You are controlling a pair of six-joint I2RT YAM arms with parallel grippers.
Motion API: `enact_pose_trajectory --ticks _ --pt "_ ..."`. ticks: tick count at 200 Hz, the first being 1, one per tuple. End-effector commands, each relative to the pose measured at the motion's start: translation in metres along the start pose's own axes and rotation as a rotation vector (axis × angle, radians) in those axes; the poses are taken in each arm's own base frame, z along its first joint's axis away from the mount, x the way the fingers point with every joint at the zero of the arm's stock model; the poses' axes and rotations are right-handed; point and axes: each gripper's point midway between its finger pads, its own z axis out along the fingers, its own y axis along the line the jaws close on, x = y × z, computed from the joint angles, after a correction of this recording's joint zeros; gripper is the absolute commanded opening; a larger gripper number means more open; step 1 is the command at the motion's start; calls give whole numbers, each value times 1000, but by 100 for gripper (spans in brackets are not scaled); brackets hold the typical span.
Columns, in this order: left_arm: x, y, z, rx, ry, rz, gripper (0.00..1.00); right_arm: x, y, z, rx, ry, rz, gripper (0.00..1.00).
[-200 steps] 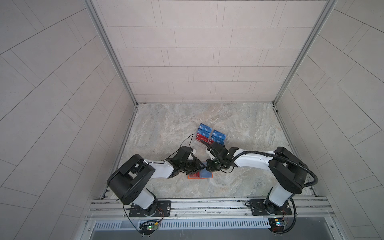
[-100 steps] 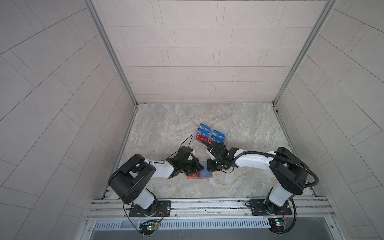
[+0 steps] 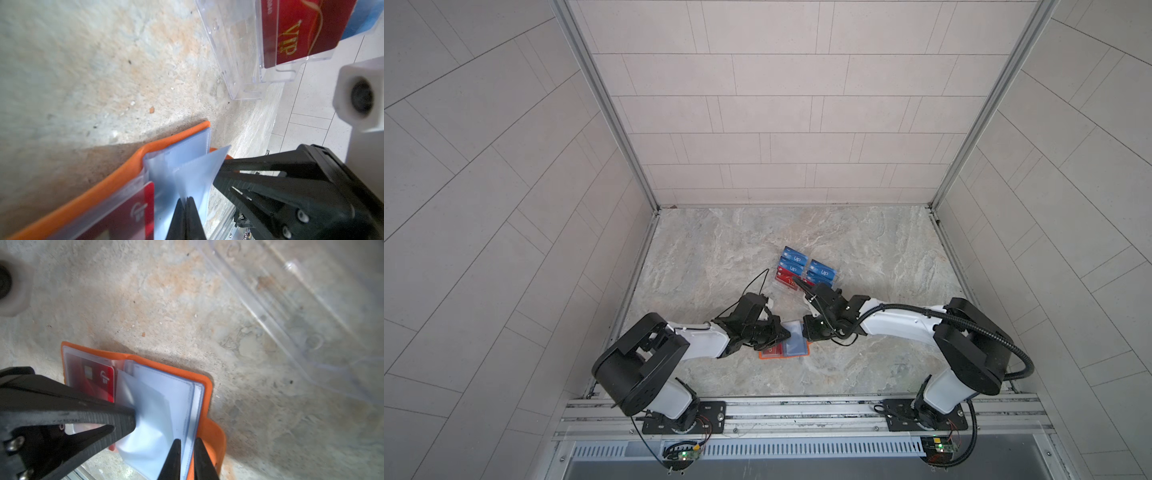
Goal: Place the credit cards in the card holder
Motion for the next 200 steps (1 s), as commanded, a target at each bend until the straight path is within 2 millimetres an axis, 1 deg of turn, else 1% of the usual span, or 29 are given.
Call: enact_pose_trajectory --ticks 1,58,107,150,200 --pt "2 -1 -6 10 -2 32 0 0 -2 0 11 -6 8 17" --pt "5 4 -9 -1 13 42 0 1 1 3 -7 14 -16 16" --pt "6 2 -9 14 21 53 0 0 13 0 -57 18 -41 16" --pt "7 -1 -10 28 23 63 0 3 19 2 -83 33 -47 16" --pt "7 -1 -10 29 27 67 0 3 33 3 -142 39 -61 16"
